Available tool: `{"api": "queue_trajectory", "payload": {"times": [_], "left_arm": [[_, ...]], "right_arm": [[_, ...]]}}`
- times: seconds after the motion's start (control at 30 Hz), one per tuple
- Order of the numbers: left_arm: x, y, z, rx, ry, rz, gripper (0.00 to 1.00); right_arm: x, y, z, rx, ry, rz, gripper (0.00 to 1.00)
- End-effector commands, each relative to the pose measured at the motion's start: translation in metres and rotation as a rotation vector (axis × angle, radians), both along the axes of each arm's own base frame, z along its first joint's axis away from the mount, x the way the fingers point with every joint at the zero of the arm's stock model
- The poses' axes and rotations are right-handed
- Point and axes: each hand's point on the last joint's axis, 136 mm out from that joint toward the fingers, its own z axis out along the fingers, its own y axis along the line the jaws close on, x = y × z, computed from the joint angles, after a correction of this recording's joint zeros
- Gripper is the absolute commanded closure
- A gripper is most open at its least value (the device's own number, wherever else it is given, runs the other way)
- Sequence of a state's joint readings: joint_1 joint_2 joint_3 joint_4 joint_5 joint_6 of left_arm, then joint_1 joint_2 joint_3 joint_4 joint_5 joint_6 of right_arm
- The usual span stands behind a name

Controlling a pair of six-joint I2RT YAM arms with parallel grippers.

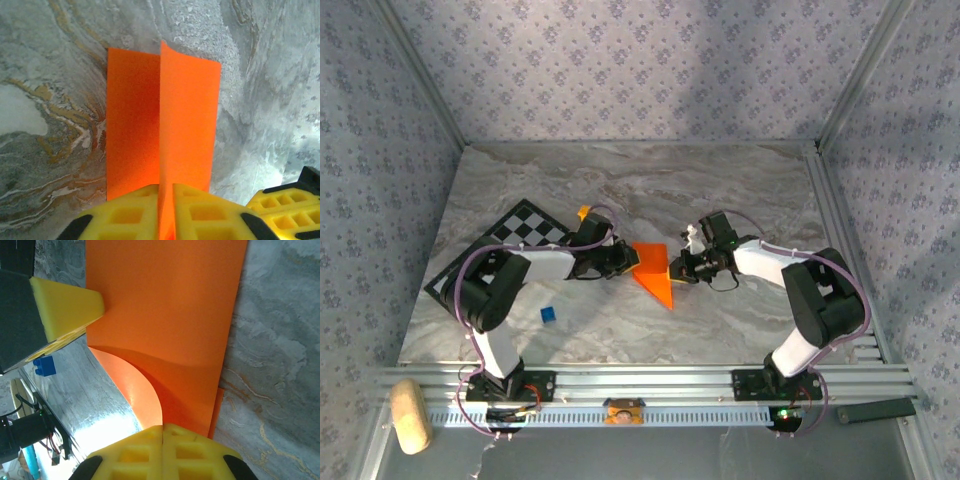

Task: Fold a paper plane with a square sheet of paper (pick it up from the middle)
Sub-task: Fourth fold the wing at the center of the table.

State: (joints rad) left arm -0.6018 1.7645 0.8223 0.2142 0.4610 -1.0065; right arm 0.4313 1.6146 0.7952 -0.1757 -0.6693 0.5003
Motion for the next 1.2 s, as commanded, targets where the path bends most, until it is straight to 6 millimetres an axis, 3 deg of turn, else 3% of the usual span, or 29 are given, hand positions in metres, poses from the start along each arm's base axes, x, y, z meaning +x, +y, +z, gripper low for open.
{"api": "queue_trajectory", "payload": {"times": [0.0,0.1,0.23,0.43,0.57,0.67,0.87,1.17], "left_arm": [[0.008,-0.004,0.011,-0.035,-0.025,0.005,0.92],[0.008,-0.003,0.017,-0.049,-0.018,0.052,0.94],[0.001,0.0,0.023,0.011,-0.03,0.118,0.97],[-0.009,0.002,0.022,0.072,-0.019,0.227,0.98],[-0.013,0.002,0.024,0.086,-0.029,0.265,0.99],[-0.014,0.002,0.026,0.09,-0.03,0.27,0.98],[-0.013,-0.001,0.03,0.076,-0.03,0.26,0.97],[-0.013,-0.005,0.038,0.045,-0.037,0.248,0.97]], "right_arm": [[-0.002,-0.005,0.0,-0.017,0.003,-0.009,0.92],[0.003,-0.021,-0.004,-0.114,-0.036,-0.062,0.85],[0.007,-0.043,-0.001,-0.221,-0.117,-0.115,0.68],[0.008,-0.064,0.034,-0.375,-0.429,-0.176,0.58],[-0.001,-0.046,0.052,-0.335,-0.716,-0.125,0.55],[-0.02,-0.032,0.049,-0.316,-0.859,-0.042,0.54],[-0.045,-0.004,0.035,-0.369,-0.947,0.136,0.54],[-0.037,0.009,0.009,-0.536,-0.988,0.224,0.59]]}}
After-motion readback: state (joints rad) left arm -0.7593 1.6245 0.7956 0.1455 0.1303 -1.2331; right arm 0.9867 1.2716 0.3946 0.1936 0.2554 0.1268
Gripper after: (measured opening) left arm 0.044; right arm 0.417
